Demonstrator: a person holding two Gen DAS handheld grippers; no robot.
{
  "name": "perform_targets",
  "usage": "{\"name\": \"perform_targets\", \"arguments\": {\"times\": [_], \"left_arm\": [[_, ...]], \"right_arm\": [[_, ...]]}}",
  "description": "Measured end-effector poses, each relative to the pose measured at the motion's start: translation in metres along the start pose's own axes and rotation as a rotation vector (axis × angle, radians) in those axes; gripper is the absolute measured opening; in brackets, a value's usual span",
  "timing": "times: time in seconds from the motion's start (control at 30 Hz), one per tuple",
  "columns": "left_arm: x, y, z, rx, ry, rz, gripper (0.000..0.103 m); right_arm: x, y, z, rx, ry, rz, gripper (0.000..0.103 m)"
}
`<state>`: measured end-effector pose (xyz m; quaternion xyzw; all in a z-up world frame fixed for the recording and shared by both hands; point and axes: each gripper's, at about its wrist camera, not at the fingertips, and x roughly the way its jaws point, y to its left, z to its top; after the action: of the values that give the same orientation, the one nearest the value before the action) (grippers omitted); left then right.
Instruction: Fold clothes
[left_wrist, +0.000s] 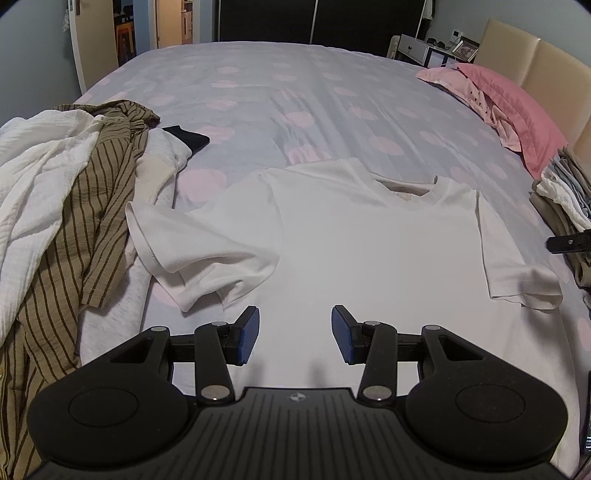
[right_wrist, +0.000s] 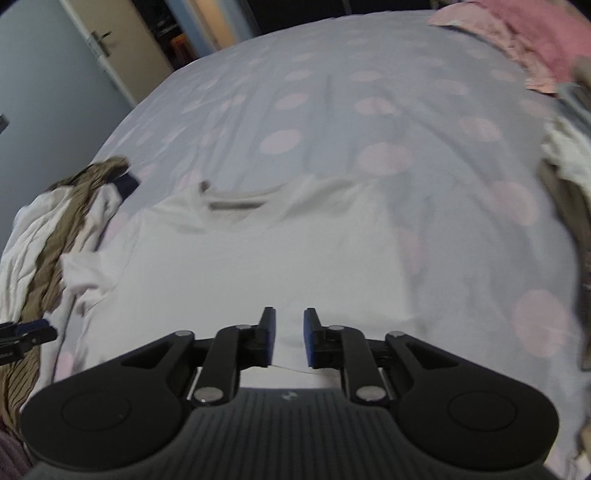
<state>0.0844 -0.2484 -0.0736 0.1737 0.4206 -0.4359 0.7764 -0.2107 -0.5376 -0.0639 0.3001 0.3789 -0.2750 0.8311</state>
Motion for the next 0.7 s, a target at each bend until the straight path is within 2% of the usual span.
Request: {"name": "perform_targets", "arguments": {"times": [0.23,0.43,0.53,0.57,0.67,0.7], "left_arm": [[0.004,-0.014,-0.007,0.07,0.021,-0.04,0.041],[0.01,-0.036,-0.017,0.135,0.053,-0.067,0.041],[0.011,-0.042,-0.017,0.136,0.053,-0.067,0.041],[0.011,-0.045,-0.018,0.139,0.054,-0.073,0.041],[0.013,-0.052,-0.018,0.152,0.06,-0.095,0.041],[0.014,-0.054,-0.018,0.156,0.062,-0.103,0.041]], "right_arm": [[-0.018,-0.029,-0.036,-0.003,0.004,-0.136,0.026],[-0.012,-0.022,-0.084,-0.08,0.018,-0.22,0.029],[0.003,-0.019,-0.094,-0.123,-0.012,-0.295,0.029],[0.005,-0.02,-0.094,-0.113,-0.032,-0.305,0.027],[0.003,-0.021,-0.088,-0.046,-0.082,-0.294,0.005],[0.001,-0.021,-0.086,-0.019,-0.09,-0.284,0.004]]}}
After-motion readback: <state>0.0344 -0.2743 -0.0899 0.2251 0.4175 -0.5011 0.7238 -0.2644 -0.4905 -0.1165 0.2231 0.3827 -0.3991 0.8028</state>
